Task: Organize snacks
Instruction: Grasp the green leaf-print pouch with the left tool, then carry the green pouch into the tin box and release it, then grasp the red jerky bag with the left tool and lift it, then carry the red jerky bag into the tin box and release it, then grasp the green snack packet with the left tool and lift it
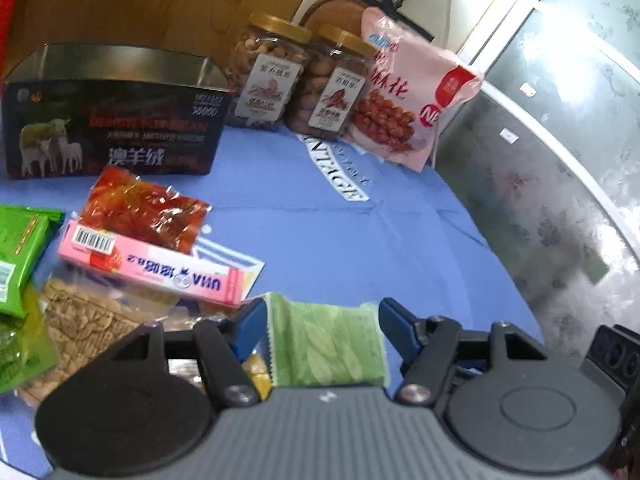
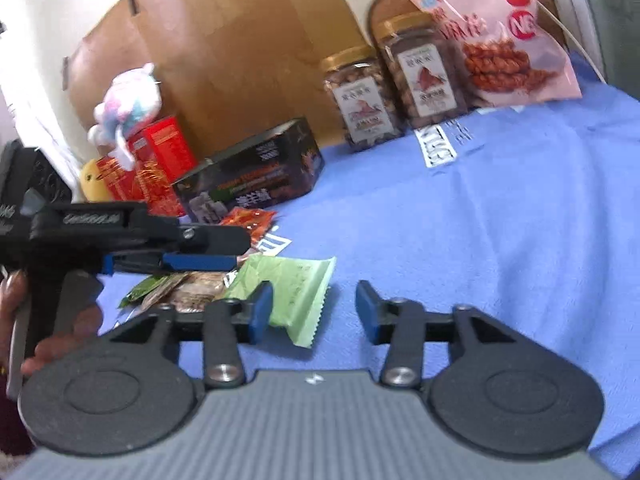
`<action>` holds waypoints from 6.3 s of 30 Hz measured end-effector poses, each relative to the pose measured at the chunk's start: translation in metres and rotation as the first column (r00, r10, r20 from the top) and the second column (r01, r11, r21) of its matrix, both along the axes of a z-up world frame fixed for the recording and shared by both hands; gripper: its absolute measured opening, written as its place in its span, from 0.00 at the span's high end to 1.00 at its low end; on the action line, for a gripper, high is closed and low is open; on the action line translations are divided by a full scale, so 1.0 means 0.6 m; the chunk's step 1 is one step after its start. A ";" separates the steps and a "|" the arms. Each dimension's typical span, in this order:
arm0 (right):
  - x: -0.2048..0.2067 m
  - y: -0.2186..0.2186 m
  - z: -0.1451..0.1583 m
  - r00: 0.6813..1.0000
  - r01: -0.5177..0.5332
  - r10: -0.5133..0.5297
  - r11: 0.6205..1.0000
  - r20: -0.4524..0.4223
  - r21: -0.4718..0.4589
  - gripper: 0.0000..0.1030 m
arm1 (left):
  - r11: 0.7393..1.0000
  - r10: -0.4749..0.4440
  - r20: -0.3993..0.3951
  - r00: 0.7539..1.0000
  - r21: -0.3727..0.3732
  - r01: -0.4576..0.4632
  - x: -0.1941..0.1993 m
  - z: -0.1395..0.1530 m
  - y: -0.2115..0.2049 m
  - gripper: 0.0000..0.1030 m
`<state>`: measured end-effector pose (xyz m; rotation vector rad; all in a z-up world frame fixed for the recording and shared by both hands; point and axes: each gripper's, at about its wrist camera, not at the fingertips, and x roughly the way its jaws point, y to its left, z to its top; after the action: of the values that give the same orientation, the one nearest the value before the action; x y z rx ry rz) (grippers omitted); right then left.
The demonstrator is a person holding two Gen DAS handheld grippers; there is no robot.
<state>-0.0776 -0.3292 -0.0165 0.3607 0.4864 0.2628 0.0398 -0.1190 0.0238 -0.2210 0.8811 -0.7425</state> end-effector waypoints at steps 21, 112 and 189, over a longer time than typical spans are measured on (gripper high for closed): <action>0.097 0.074 0.042 0.983 -0.073 0.121 0.949 0.139 -0.307 0.73 | 1.000 -0.027 0.112 0.993 0.000 0.027 0.058 0.065 -0.002 0.50; 0.066 -0.003 -0.003 0.998 0.044 -0.026 0.952 0.064 -0.303 0.94 | 0.992 -0.127 -0.086 0.988 -0.031 0.125 0.075 -0.004 -0.102 0.72; 0.264 0.314 0.038 0.900 -0.386 0.379 0.922 -0.213 0.010 0.58 | 0.905 0.389 -0.102 0.916 -0.142 -0.401 0.089 -0.030 0.368 0.69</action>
<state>0.0808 -0.1408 0.0063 0.2594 0.7723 0.6035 0.0931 0.1020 0.0061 -0.5565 0.8097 -0.4257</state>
